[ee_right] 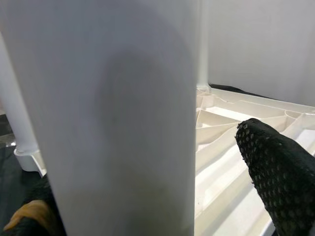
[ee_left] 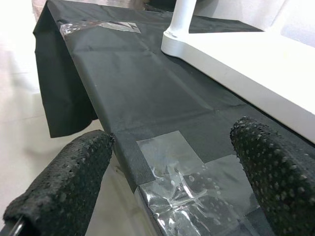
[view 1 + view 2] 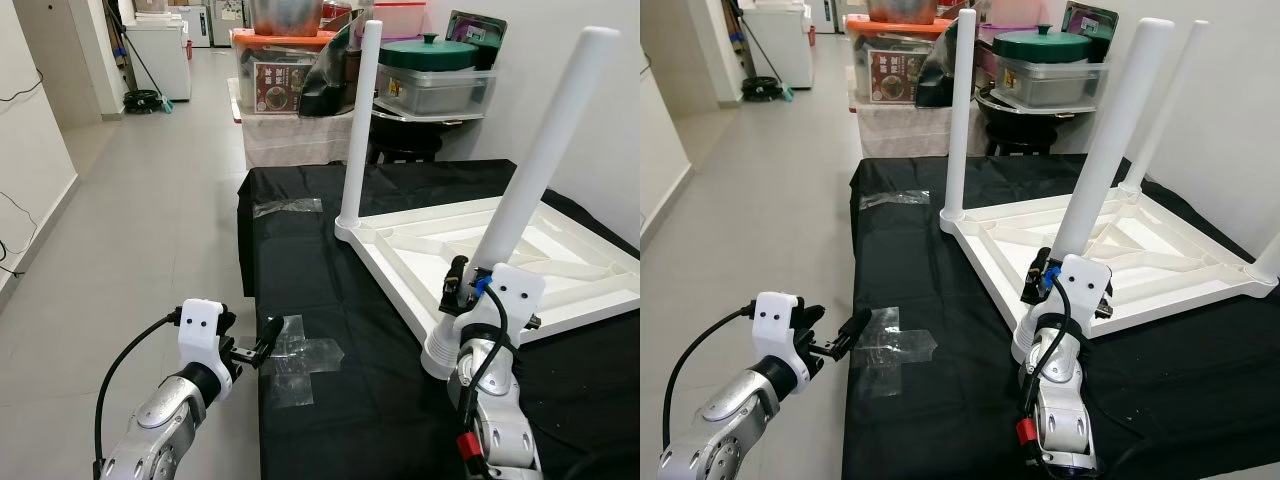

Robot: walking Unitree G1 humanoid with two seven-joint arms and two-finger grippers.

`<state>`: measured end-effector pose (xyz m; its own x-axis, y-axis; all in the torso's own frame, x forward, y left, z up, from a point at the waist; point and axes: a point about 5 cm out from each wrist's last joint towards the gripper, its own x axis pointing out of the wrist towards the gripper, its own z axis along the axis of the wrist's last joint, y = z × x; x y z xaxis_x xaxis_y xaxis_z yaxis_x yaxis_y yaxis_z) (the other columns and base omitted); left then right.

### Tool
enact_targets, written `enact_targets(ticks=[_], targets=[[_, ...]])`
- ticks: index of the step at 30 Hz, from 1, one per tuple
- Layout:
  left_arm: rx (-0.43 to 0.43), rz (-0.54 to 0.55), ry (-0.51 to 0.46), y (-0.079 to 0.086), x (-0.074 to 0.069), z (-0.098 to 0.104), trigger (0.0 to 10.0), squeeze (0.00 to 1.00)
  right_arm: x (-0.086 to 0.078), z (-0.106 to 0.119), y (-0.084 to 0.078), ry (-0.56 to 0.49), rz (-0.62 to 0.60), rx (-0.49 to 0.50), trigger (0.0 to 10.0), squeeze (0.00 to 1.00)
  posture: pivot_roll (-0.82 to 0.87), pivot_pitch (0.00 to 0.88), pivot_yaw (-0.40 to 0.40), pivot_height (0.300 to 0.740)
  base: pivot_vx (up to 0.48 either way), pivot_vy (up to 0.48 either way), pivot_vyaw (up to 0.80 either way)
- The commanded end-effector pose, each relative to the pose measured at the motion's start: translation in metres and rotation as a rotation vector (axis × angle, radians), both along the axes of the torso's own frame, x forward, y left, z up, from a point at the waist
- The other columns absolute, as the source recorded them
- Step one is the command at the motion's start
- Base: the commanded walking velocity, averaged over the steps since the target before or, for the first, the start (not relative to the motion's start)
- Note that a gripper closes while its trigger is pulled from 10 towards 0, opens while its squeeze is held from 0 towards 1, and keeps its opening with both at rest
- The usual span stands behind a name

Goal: Building children table

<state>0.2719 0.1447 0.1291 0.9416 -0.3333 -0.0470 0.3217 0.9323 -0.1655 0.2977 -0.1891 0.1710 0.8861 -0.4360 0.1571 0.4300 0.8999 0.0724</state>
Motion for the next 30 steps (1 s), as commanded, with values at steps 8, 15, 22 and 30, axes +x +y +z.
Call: enact_targets(ticks=[8, 15, 22, 30], targets=[[0.017, -0.013, 0.007, -0.001, 0.0, -0.003, 10.0, 0.0, 0.003, 0.018, -0.002, -0.064, 0.021, -0.007, 10.0, 1.0, 0.05, 0.0, -0.03, 0.74, 0.0, 0.0, 0.0], [0.016, -0.014, 0.011, -0.002, 0.0, -0.004, 10.0, 0.0, 0.005, 0.03, -0.001, -0.089, 0.03, -0.007, 10.0, 0.8, 0.05, 0.0, -0.03, 0.74, 0.0, 0.0, 0.0], [0.016, -0.016, 0.013, -0.003, 0.001, -0.005, 10.0, 0.0, 0.007, 0.033, -0.002, -0.086, 0.054, -0.006, 10.0, 0.0, 0.05, 0.0, -0.029, 0.74, 0.0, 0.0, 0.0], [0.017, -0.015, 0.014, -0.002, 0.001, -0.005, 10.0, 0.0, 0.009, 0.034, 0.001, -0.067, 0.088, 0.013, 8.4, 0.0, 0.05, 0.0, -0.029, 0.74, 0.0, 0.0, 0.0]])
